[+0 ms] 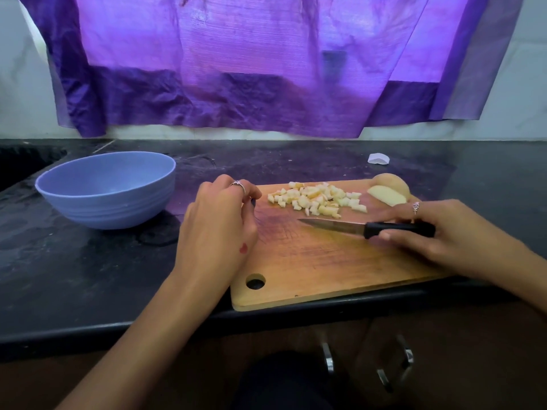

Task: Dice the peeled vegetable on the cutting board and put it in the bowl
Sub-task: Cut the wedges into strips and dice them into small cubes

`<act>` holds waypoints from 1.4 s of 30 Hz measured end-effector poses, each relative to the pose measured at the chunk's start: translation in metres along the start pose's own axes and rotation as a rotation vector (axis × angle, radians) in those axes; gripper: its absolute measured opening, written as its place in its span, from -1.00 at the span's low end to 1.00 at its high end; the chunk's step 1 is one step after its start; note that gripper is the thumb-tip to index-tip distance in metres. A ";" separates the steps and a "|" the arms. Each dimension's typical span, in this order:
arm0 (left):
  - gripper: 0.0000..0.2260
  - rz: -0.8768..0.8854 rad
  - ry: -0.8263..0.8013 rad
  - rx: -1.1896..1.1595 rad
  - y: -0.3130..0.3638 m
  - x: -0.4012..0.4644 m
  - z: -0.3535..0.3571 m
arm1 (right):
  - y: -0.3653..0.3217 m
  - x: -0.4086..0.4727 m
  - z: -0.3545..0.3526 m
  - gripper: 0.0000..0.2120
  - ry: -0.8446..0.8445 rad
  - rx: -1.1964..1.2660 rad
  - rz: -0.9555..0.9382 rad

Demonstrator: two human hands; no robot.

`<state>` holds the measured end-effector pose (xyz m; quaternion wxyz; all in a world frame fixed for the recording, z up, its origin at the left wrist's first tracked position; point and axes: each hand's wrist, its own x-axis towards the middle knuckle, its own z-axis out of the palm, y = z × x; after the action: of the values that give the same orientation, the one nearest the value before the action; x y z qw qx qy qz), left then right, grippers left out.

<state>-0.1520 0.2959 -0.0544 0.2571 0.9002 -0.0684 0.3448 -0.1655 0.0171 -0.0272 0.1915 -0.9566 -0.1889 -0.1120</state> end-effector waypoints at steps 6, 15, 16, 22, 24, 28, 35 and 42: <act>-0.84 0.008 -0.030 0.016 0.001 0.001 -0.001 | 0.011 0.005 0.001 -0.63 0.075 -0.015 0.036; -0.83 0.316 -0.243 0.044 0.044 0.040 0.021 | 0.046 0.001 0.004 -0.83 0.581 0.538 0.178; -0.82 0.395 -0.283 0.049 0.054 0.047 0.028 | 0.048 0.002 0.007 -0.83 0.613 0.641 0.204; -0.48 0.804 -0.641 0.122 0.110 0.092 0.080 | 0.061 0.002 0.013 -0.88 0.683 0.843 0.285; -0.41 0.858 -0.716 0.176 0.120 0.099 0.096 | 0.065 0.004 0.015 -0.89 0.701 0.835 0.312; -0.58 0.924 -0.766 0.139 0.127 0.106 0.125 | 0.068 0.004 0.017 -0.89 0.729 0.833 0.338; -0.60 0.883 -0.761 0.013 0.125 0.112 0.135 | 0.068 0.003 0.017 -0.90 0.751 0.869 0.347; -0.64 0.884 -0.693 -0.091 0.121 0.108 0.131 | 0.067 0.001 0.015 -0.90 0.762 0.881 0.353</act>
<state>-0.0301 0.1312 -0.0160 0.0892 0.8347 -0.5341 0.1004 -0.1353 -0.0336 -0.0624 0.6390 -0.6971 0.0257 -0.3242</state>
